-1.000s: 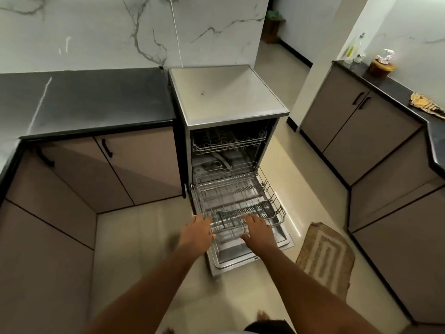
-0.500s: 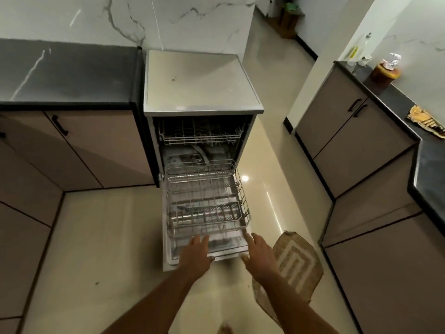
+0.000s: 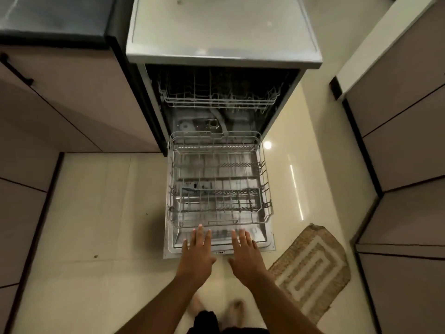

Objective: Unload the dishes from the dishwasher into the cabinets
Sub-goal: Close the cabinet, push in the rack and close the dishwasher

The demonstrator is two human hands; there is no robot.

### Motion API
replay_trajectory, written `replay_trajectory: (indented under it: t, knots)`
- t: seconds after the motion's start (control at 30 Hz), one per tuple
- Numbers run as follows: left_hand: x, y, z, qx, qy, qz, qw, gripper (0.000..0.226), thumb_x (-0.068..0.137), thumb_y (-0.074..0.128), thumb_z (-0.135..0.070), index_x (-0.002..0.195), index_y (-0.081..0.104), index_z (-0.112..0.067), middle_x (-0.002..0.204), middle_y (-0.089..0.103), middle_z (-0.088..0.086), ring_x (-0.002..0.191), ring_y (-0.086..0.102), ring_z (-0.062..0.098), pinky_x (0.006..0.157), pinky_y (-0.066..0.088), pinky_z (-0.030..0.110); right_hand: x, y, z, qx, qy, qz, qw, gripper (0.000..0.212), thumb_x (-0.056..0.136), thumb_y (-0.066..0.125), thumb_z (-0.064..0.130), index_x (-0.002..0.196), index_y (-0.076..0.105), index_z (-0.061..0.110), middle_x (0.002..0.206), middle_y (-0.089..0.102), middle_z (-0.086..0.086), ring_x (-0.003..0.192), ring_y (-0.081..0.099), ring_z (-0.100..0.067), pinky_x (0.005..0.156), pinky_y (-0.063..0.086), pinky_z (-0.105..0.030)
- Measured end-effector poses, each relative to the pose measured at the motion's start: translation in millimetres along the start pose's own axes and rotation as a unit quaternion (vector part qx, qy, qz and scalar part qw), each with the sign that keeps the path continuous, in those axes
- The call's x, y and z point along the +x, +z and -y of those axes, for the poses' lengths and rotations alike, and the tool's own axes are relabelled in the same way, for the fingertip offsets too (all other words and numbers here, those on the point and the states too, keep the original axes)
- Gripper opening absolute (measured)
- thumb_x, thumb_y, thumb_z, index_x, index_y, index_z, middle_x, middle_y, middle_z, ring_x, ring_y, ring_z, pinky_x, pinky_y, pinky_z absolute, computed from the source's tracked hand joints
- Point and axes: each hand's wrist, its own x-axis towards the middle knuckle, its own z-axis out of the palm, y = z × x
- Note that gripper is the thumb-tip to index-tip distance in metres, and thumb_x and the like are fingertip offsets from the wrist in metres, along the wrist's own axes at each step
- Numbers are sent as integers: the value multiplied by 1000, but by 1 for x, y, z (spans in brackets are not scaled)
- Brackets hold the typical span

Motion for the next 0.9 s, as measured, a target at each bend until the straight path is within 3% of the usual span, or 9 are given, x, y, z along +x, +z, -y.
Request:
replay_trajectory:
  t: [0.07, 0.2, 0.43, 0.6, 0.67, 0.77, 0.8, 0.9]
  knots:
    - [23, 12, 7, 11, -12, -4, 1000, 80, 99, 48, -40, 156, -2, -14, 162, -17, 14, 150, -9, 36, 122, 6, 51, 31, 10, -2, -2, -15, -2, 1000, 83, 101, 51, 33, 158, -5, 12, 166, -6, -17, 153, -6, -32, 125, 7, -45]
    - [69, 66, 11, 10, -24, 69, 997, 87, 97, 52, -37, 155, -8, -11, 160, -24, 14, 150, -11, 34, 122, 9, 51, 79, 56, -33, -22, -16, 53, 998, 81, 103, 46, 29, 156, -11, 9, 161, -22, -14, 152, -12, -33, 123, -2, -42]
    - [155, 113, 8, 27, 0, 110, 994, 107, 91, 57, -48, 148, -24, -9, 151, -42, 14, 145, -28, 30, 121, -1, 52, 159, 102, -60, -20, -48, 26, 998, 93, 99, 52, 31, 153, -21, 9, 160, -29, -13, 151, -20, -32, 124, -5, -45]
    - [181, 148, 3, 55, -13, 131, 990, 110, 90, 54, -57, 149, -27, -11, 150, -44, 12, 141, -36, 29, 119, -10, 53, 171, 126, -69, -97, -67, 53, 992, 117, 91, 57, 55, 147, -33, 6, 150, -46, -19, 141, -39, -36, 113, -26, -50]
    - [191, 156, 8, 44, -5, 114, 992, 117, 82, 57, -67, 151, -17, -8, 154, -34, 16, 146, -24, 33, 119, -7, 55, 179, 133, -77, -108, -75, 55, 990, 123, 86, 59, 62, 149, -32, 8, 150, -47, -17, 140, -42, -35, 112, -26, -51]
    - [212, 151, 20, 64, 27, 79, 994, 122, 63, 71, -71, 152, 20, -5, 162, 6, 19, 148, 17, 37, 114, 10, 60, 202, 127, -87, -106, -73, 28, 991, 120, 84, 64, 58, 154, -21, 13, 156, -41, -13, 143, -38, -31, 118, -15, -53]
    - [222, 144, 22, 66, 27, 65, 995, 121, 63, 74, -67, 151, 20, -7, 162, 8, 17, 148, 16, 34, 114, 10, 60, 213, 120, -87, -99, -68, 21, 993, 117, 85, 63, 58, 155, -20, 13, 156, -40, -12, 144, -37, -30, 119, -14, -53]
    - [260, 111, 25, 64, 11, 36, 997, 114, 83, 59, -63, 152, -18, -14, 159, -27, 11, 149, -18, 30, 119, -10, 53, 255, 90, -79, -82, -64, 12, 995, 116, 87, 55, 66, 153, -25, 13, 156, -41, -11, 144, -36, -30, 120, -15, -51]
